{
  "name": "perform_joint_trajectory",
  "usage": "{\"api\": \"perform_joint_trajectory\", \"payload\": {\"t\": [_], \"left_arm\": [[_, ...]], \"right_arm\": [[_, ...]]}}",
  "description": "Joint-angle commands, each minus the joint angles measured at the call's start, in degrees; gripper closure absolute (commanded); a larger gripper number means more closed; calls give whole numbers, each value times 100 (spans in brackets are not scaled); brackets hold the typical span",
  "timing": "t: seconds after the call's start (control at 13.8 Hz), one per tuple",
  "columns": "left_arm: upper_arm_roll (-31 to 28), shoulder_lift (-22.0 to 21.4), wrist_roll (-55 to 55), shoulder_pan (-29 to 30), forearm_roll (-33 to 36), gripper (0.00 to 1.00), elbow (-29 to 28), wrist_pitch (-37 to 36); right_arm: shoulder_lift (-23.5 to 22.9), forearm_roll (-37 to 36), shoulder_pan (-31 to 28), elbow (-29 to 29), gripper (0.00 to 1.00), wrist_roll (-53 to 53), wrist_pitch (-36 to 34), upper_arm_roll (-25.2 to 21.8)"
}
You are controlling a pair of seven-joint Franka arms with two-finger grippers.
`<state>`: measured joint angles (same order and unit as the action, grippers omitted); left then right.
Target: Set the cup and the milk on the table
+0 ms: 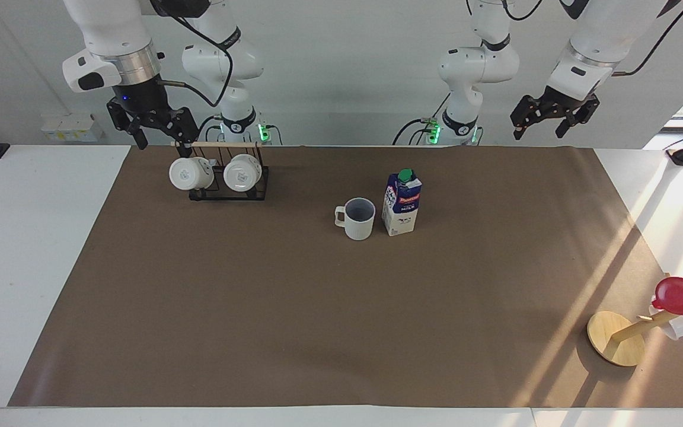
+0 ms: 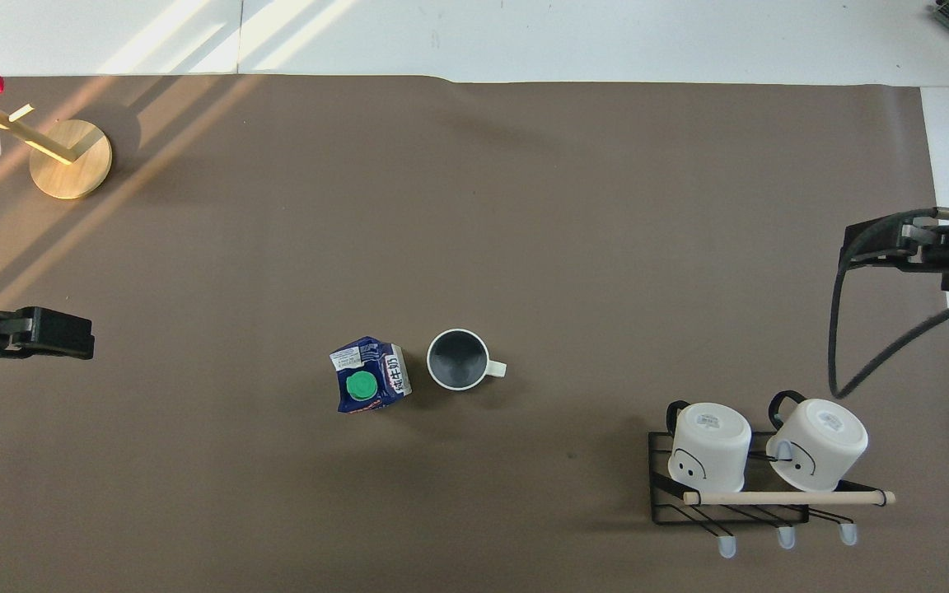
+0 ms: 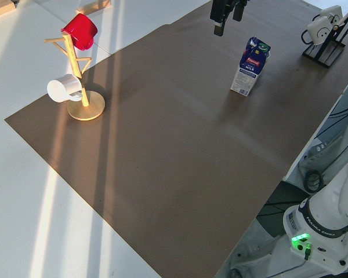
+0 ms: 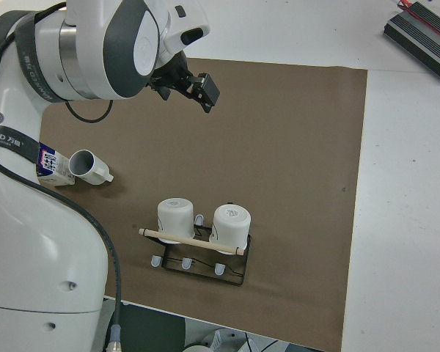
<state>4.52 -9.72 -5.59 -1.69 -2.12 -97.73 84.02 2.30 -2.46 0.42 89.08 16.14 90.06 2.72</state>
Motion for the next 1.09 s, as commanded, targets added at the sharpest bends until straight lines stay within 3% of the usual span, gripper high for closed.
{"api": "perform_joint_trajectory", "payload": {"t": [0.0, 1.02], "left_arm": [[5, -39, 452, 221, -201, 0, 70, 113], [-91, -373, 735, 195, -201, 0, -334, 457]], "right_arm": [[7, 132, -68, -31, 0, -128, -68, 18], [7, 123, -68, -31, 0, -128, -68, 9]]}}
